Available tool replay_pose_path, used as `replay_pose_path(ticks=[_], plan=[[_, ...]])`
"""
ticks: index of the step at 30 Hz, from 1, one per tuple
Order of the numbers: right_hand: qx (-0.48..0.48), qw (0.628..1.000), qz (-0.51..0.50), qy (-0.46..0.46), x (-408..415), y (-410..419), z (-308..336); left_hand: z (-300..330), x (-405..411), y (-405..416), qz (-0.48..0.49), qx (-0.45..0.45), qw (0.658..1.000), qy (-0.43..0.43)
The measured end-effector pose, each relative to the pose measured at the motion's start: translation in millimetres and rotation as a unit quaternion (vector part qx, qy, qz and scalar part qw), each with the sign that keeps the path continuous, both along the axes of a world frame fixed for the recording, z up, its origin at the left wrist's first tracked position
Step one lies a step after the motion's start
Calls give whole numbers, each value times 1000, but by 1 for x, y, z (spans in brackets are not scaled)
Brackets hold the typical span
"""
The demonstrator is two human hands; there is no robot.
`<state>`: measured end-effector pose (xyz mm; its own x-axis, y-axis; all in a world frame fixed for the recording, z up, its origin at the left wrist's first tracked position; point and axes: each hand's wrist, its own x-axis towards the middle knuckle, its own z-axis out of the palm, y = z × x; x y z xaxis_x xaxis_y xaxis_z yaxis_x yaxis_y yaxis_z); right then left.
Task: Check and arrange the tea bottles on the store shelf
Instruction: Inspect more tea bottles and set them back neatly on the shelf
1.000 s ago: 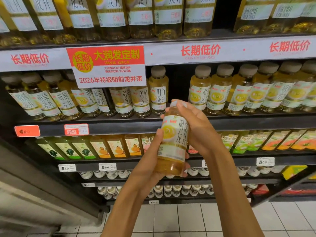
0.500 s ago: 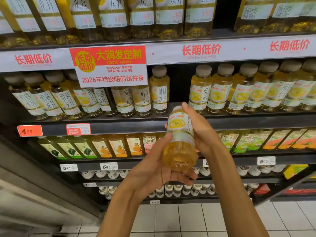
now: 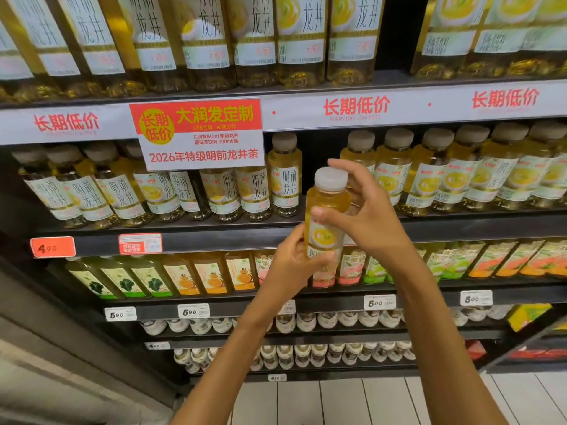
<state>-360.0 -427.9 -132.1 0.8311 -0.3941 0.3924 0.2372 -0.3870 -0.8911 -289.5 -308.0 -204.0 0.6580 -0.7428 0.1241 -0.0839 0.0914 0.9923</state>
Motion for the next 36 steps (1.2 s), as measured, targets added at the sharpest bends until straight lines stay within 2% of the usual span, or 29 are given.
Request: replay_pose_path(ticks=[2, 5, 8, 13, 16, 18, 21, 23, 26, 30, 33, 36], plan=[[1, 999, -28, -20, 6, -1, -1, -6, 6, -10, 83, 29, 993, -77], [14, 996, -78, -44, 17, -4, -4, -15, 8, -22, 217, 75, 949, -215], [15, 993, -105, -56, 27, -6, -8, -19, 8, -35, 275, 93, 916, -275], [2, 986, -148, -70, 40, -7, -16, -23, 7, -49, 293, 85, 907, -292], [-27, 977, -195, -82, 47, -5, -21, -23, 9, -52, 295, 49, 922, -245], [-58, 970, -218, -91, 50, -6, -24, -23, 8, -54, 300, 36, 921, -246], [-70, 967, -227, -88, 48, -8, -29, -24, 9, -57, 316, 65, 901, -289], [-103, 962, -234, -99, 44, -9, -34, -21, 11, -60, 313, 78, 903, -285], [-209, 938, -258, -95, 41, -12, -42, -18, 12, -63, 309, 78, 908, -273], [-289, 902, -310, -81, 45, -16, -42, -19, 10, -64, 337, 52, 902, -266], [-325, 880, -339, -69, 50, -18, -40, -20, 11, -67, 341, 59, 895, -280], [-332, 872, -357, -53, 55, -19, -37, -19, 11, -68, 327, 58, 906, -263]])
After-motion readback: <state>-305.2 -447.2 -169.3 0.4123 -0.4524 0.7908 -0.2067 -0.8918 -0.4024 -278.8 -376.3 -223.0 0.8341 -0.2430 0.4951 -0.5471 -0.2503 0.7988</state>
